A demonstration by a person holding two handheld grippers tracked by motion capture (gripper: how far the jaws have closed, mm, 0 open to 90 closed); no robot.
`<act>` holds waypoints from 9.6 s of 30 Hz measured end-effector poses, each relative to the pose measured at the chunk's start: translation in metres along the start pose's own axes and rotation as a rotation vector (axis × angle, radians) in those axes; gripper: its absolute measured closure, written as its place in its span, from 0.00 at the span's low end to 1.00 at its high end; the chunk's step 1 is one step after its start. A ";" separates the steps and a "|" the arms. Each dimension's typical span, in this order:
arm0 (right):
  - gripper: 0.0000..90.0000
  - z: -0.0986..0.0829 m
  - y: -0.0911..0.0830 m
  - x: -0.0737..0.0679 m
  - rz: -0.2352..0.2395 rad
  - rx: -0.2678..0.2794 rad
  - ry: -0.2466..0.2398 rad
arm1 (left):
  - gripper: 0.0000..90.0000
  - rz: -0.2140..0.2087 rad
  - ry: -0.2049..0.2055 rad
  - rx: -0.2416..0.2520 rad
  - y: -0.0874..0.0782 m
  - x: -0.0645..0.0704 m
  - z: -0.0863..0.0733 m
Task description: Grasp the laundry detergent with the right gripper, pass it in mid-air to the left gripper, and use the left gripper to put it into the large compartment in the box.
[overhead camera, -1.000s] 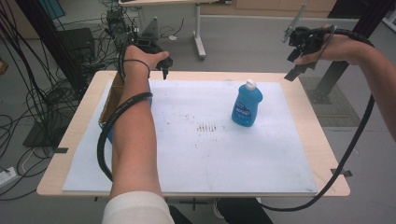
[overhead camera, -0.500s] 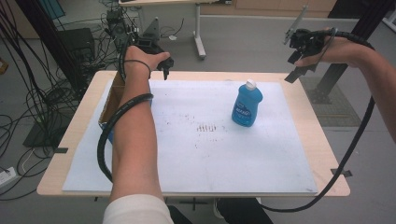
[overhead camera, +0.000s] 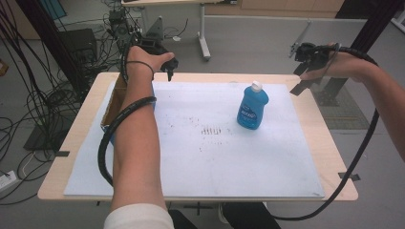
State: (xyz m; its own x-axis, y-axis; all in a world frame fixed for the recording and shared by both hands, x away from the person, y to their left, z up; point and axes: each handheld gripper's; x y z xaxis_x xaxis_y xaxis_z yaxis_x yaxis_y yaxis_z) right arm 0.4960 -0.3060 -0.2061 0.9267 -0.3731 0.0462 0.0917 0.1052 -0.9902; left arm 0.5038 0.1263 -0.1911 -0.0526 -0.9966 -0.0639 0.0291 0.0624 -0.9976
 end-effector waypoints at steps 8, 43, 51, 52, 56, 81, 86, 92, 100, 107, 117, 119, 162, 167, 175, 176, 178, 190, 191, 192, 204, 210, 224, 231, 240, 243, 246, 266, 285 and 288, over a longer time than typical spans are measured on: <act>0.06 -0.006 0.014 0.000 0.005 0.024 0.018 | 0.08 0.003 0.004 0.001 -0.001 0.004 0.001; 0.05 -0.029 0.101 -0.025 0.036 0.144 0.125 | 0.08 0.005 0.024 -0.001 0.003 0.007 -0.001; 0.05 -0.031 0.121 -0.029 0.025 0.188 0.163 | 0.08 0.007 0.024 0.000 0.003 0.007 0.000; 0.05 -0.031 0.123 -0.030 0.023 0.193 0.166 | 0.08 0.008 0.024 0.000 0.003 0.007 0.001; 0.05 -0.030 0.129 -0.030 0.009 0.232 0.188 | 0.08 0.008 0.023 -0.001 0.004 0.007 0.001; 0.05 -0.008 0.152 -0.040 -0.064 0.424 0.246 | 0.08 0.017 0.025 -0.010 0.008 0.008 0.001; 0.05 -0.003 0.153 -0.041 -0.080 0.467 0.250 | 0.08 0.019 0.026 -0.010 0.007 0.009 0.000; 0.04 0.000 0.155 -0.041 -0.087 0.517 0.260 | 0.08 0.020 0.024 -0.009 0.006 0.007 0.000; 0.04 0.003 0.159 -0.042 -0.105 0.569 0.271 | 0.08 0.020 0.022 -0.008 0.006 0.005 -0.002; 0.03 0.006 0.166 -0.043 -0.098 0.614 0.290 | 0.08 0.020 0.024 -0.010 0.008 0.005 -0.002; 0.02 0.004 0.176 -0.045 -0.108 0.667 0.292 | 0.08 0.019 0.029 -0.009 0.008 0.006 -0.001; 0.03 0.005 0.177 -0.045 -0.103 0.681 0.290 | 0.08 0.019 0.032 -0.011 0.009 0.007 -0.001; 0.02 0.010 0.182 -0.048 -0.099 0.740 0.277 | 0.08 0.018 0.032 -0.010 0.009 0.010 0.000; 0.02 0.009 0.181 -0.048 -0.101 0.744 0.280 | 0.08 0.018 0.032 -0.009 0.009 0.010 0.000; 0.02 0.010 0.183 -0.045 -0.098 0.761 0.286 | 0.08 0.019 0.035 -0.009 0.009 0.010 0.000; 0.02 0.010 0.183 -0.045 -0.096 0.762 0.287 | 0.08 0.019 0.034 -0.008 0.009 0.010 0.000; 0.02 0.010 0.184 -0.045 -0.094 0.764 0.284 | 0.08 0.020 0.033 -0.009 0.009 0.010 0.000; 0.02 0.012 0.184 -0.044 -0.091 0.774 0.273 | 0.08 0.022 0.034 -0.011 0.009 0.011 0.001; 0.02 0.012 0.184 -0.044 -0.092 0.774 0.271 | 0.08 0.021 0.034 -0.009 0.009 0.011 0.002; 0.02 0.012 0.184 -0.044 -0.092 0.774 0.271 | 0.08 0.021 0.034 -0.009 0.009 0.011 0.002; 0.02 0.011 0.183 -0.043 -0.099 0.782 0.265 | 0.08 0.025 0.035 -0.010 0.008 0.012 0.002; 0.02 0.011 0.183 -0.043 -0.098 0.783 0.262 | 0.08 0.026 0.035 -0.010 0.007 0.013 0.002; 0.02 0.010 0.182 -0.042 -0.099 0.787 0.265 | 0.08 0.026 0.037 -0.009 0.006 0.014 0.003; 0.02 0.010 0.182 -0.043 -0.102 0.790 0.263 | 0.08 0.021 0.036 -0.005 0.005 0.014 0.003; 0.02 0.011 0.183 -0.043 -0.102 0.789 0.257 | 0.08 0.021 0.031 -0.003 0.004 0.013 0.002; 0.02 0.010 0.182 -0.043 -0.105 0.789 0.254 | 0.08 0.018 0.035 -0.003 0.004 0.013 0.002; 0.02 0.010 0.181 -0.043 -0.106 0.792 0.254 | 0.08 0.019 0.037 -0.004 0.004 0.014 0.002; 0.02 0.011 0.182 -0.044 -0.099 0.786 0.246 | 0.08 0.022 0.036 0.000 0.004 0.013 0.002; 0.09 0.011 0.182 -0.043 -0.084 0.797 0.242 | 0.08 0.024 0.040 -0.003 0.003 0.014 0.002; 0.12 0.011 0.183 -0.042 -0.078 0.800 0.248 | 0.08 0.026 0.037 -0.006 0.004 0.014 0.002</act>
State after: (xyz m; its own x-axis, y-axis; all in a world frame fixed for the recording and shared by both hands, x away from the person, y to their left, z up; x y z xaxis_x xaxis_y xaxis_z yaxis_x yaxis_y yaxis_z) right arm 0.4779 -0.2606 -0.3882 0.8084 -0.5885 -0.0118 0.4699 0.6574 -0.5891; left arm 0.5052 0.1127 -0.1963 -0.0888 -0.9920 -0.0902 0.0248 0.0883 -0.9958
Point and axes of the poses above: each handheld gripper's, and its own axes: y roughly forward along the jaws, z roughly out of its top, x roughly to its right, and after that the axes turned 7 degrees about -x, right-handed
